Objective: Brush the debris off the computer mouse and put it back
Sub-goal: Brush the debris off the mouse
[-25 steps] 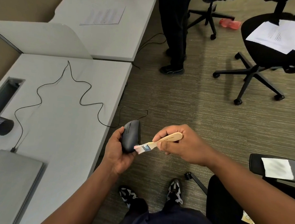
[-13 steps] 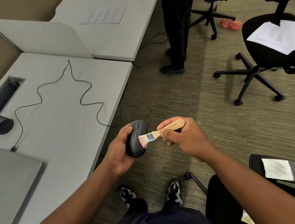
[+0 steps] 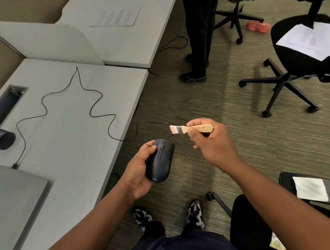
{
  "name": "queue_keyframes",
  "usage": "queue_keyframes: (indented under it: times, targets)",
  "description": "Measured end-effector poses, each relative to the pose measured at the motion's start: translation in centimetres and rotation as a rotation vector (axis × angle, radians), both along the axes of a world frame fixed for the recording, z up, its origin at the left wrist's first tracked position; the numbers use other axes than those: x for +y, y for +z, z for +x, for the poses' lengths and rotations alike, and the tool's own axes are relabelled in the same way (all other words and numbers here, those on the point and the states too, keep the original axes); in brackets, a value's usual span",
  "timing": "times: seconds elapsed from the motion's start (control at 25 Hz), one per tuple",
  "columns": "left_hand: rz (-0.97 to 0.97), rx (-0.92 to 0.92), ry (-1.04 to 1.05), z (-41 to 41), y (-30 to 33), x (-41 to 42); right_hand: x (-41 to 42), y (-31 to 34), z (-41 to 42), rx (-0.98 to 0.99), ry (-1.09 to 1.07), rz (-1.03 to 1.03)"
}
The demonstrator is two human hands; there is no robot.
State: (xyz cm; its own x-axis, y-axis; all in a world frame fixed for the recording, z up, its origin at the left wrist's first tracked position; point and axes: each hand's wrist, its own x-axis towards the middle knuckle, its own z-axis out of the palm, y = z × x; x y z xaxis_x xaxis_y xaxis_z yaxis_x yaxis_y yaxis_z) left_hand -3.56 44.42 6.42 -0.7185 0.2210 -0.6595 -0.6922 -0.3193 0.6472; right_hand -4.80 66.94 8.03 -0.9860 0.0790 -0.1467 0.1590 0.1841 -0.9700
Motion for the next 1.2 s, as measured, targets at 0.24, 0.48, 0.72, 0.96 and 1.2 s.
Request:
queue_keyframes:
  times: [0.24, 0.48, 0.72, 0.96, 1.2]
  targets:
    - [-0.002, 0.100, -0.135, -0.2, 0.0, -0.4, 0.2, 0.5, -0.1, -0.096, 0.100, -0.346]
    - [-0.219, 0.283, -0.296, 0.3, 0.0, -0.3, 0.1, 0.9, -0.2, -0.079, 0.276, -0.246]
    - [-0.268, 0.323, -0.375, 0.4, -0.1, -0.7, 0.1, 0.8, -0.3, 0.014, 0.177, 0.000]
    - [-0.316, 0.347, -0.434, 0.4, -0.3, -0.8, -0.5, 1.3, 0.1, -0.014, 0.326, -0.142]
    - [-0.330, 0.333, -0.446, 0.6, -0.6, -0.9, -0.2, 0.8, -0.1, 0.037, 0.142, 0.026]
